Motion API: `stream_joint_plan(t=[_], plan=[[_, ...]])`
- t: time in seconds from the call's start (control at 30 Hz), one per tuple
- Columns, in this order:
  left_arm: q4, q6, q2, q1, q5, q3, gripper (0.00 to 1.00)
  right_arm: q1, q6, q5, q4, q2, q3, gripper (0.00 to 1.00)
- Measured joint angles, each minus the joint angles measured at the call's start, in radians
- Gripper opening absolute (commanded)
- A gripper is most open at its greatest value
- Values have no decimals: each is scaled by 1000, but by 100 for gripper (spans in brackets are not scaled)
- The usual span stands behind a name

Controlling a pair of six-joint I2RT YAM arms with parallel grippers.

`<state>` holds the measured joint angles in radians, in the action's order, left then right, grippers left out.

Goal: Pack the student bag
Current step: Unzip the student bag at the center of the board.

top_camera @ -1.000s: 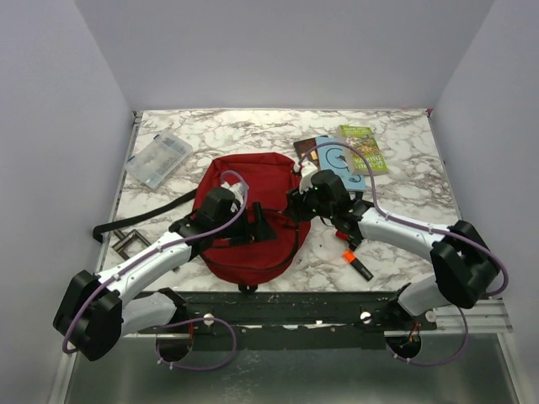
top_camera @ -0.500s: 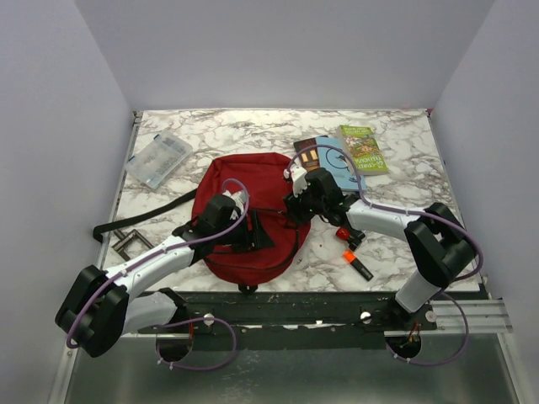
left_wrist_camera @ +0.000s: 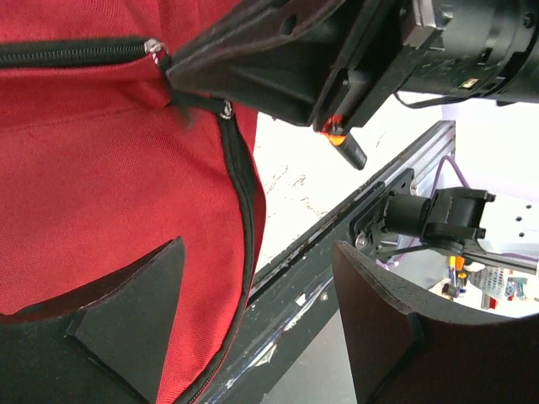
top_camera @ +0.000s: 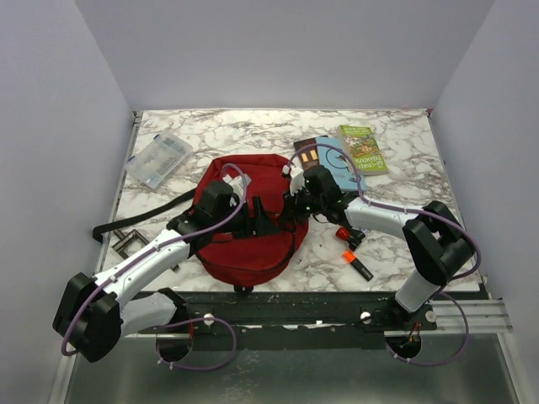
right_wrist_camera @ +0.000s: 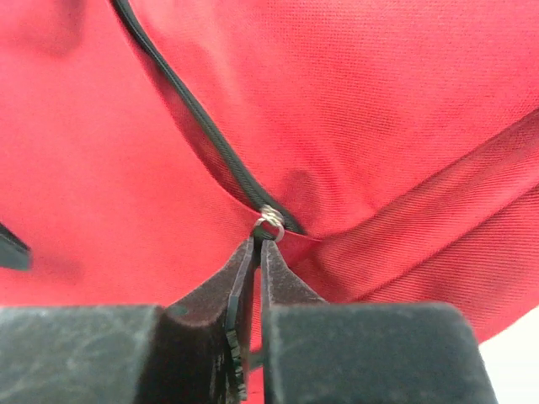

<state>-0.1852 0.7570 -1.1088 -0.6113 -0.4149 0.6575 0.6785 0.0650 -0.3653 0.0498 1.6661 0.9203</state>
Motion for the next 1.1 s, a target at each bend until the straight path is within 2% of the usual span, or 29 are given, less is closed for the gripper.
stream_joint_plan(t=[0.33,0.4,0.47,0.57,0.67,0.73,1.0,1.1], plan=[[-43,-15,-71,14,1,121,75,-45,440,-201,9,0,56,1],[-44,-14,-103,14,8,133,76,-81,512,-224,-8,0,63,11],[-47,-14,-133,13,20,150,75,-121,559,-196,-56,-3,74,31],[-49,-2,-198,-1,53,185,68,-170,588,-94,-143,-39,67,43],[-53,18,-259,-28,96,223,54,-199,590,-17,-191,-104,28,46],[-65,45,-318,-53,134,257,51,-202,590,7,-209,-138,-4,48],[-159,118,-457,-103,287,349,61,-202,620,16,-183,-156,-163,49],[-190,140,-491,-116,322,377,62,-202,627,11,-156,-152,-180,50]])
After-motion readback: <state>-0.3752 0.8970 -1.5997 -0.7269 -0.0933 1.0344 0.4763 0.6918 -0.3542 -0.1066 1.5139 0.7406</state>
